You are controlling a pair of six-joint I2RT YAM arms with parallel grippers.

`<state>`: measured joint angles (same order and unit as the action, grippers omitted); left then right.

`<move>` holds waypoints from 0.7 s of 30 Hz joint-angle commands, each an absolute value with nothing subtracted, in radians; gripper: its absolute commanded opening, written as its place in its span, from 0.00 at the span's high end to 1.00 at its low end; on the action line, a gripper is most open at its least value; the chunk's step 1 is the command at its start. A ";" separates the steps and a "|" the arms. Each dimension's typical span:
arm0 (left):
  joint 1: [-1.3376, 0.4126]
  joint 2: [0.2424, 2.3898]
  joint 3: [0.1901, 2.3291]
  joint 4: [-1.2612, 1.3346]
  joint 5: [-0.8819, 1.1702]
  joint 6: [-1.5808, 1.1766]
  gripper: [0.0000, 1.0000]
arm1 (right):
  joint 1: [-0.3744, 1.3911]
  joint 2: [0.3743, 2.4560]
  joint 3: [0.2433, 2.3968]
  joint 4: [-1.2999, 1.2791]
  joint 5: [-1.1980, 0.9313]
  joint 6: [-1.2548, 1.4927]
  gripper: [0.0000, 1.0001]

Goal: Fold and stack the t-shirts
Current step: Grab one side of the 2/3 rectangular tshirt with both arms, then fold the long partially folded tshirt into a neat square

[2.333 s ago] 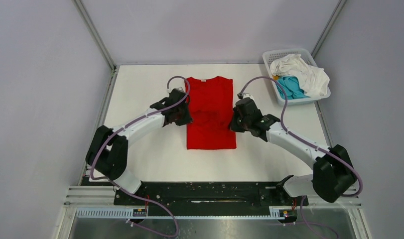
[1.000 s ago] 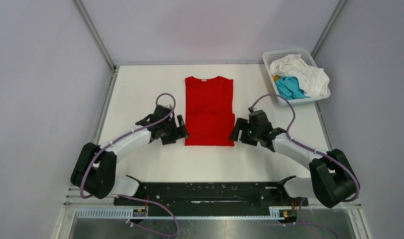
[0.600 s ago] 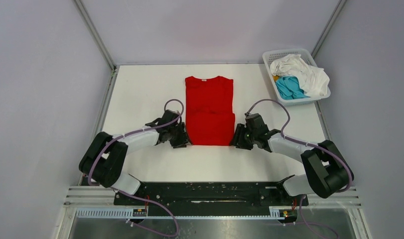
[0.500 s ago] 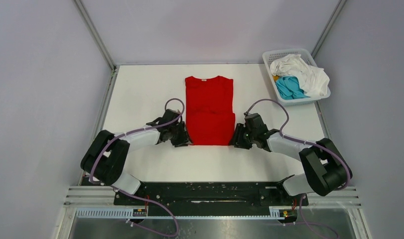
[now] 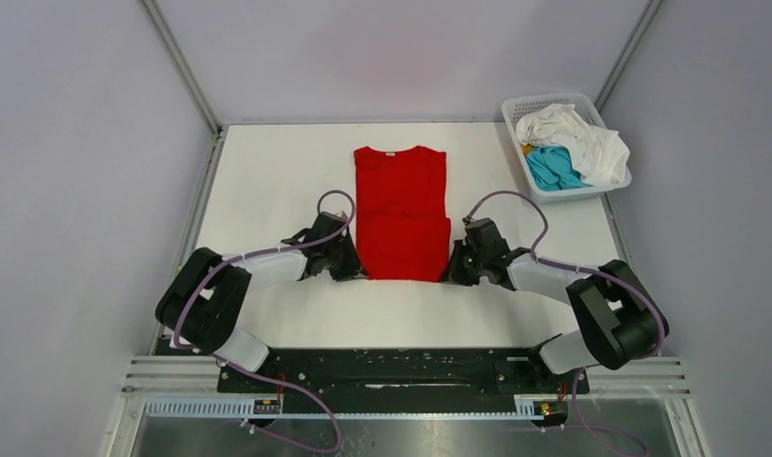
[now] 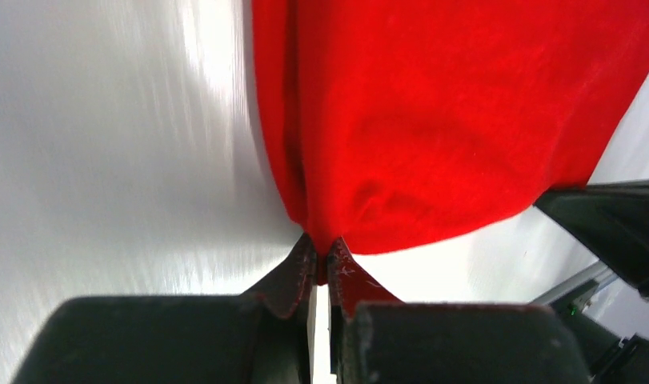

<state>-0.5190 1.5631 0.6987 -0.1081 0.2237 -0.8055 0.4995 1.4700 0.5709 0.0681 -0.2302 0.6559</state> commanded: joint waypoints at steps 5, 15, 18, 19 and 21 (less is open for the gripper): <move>-0.628 1.308 0.409 -0.168 0.218 -0.884 1.00 | 0.632 1.200 0.449 -0.198 -0.298 0.611 1.00; -0.952 0.654 0.340 -0.479 0.091 -1.114 1.00 | 0.767 0.720 0.418 -0.524 -0.476 0.669 1.00; -0.964 0.562 0.377 -0.476 0.091 -1.087 1.00 | 0.766 0.647 0.465 -0.524 -0.523 0.650 1.00; -0.963 0.554 0.400 -0.478 0.081 -1.068 1.00 | 0.765 0.635 0.483 -0.521 -0.511 0.643 1.00; -0.963 0.562 0.452 -0.481 0.049 -1.029 1.00 | 0.766 0.633 0.525 -0.508 -0.474 0.626 1.00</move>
